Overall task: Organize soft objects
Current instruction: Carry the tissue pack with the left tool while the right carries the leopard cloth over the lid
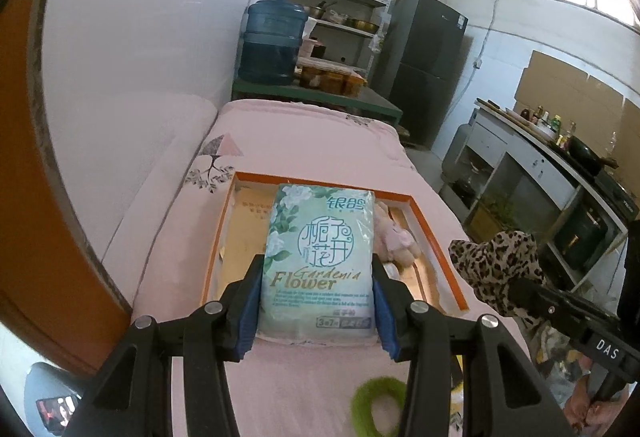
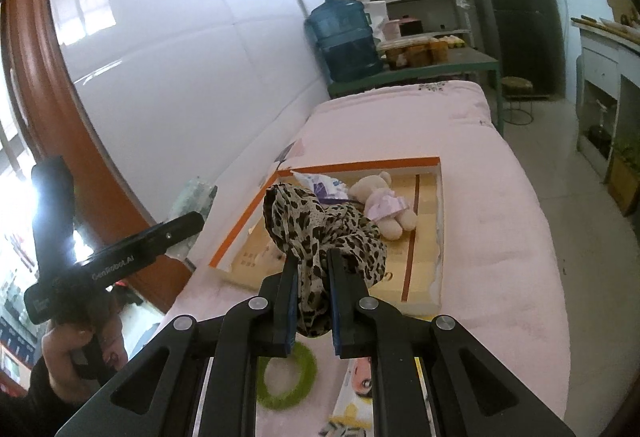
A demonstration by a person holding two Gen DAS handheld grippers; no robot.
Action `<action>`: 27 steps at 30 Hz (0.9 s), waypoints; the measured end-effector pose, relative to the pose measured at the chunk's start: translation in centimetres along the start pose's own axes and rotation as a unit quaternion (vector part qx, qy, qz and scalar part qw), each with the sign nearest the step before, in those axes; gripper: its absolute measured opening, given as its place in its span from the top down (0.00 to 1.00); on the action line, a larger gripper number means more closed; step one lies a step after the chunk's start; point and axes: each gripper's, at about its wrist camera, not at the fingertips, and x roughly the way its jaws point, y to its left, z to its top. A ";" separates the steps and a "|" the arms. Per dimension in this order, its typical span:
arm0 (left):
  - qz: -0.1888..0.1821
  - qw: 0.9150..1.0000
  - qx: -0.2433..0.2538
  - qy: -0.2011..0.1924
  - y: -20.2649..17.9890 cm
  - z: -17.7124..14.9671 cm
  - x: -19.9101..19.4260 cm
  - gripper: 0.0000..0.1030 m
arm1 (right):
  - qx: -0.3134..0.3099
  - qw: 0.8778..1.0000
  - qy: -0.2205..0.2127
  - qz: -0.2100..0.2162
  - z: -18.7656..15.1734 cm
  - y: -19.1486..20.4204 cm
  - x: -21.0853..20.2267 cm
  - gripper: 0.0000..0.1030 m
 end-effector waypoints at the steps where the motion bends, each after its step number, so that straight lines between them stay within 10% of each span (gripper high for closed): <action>1: 0.001 1.000 -0.001 0.000 0.1 0.3 0.3 0.53 | 0.001 1.000 0.000 0.000 0.2 -0.1 0.2 0.88; 27: 0.031 0.999 0.016 0.019 1.3 4.9 8.2 0.53 | -0.033 0.999 0.015 -0.018 5.1 -1.6 7.8 0.88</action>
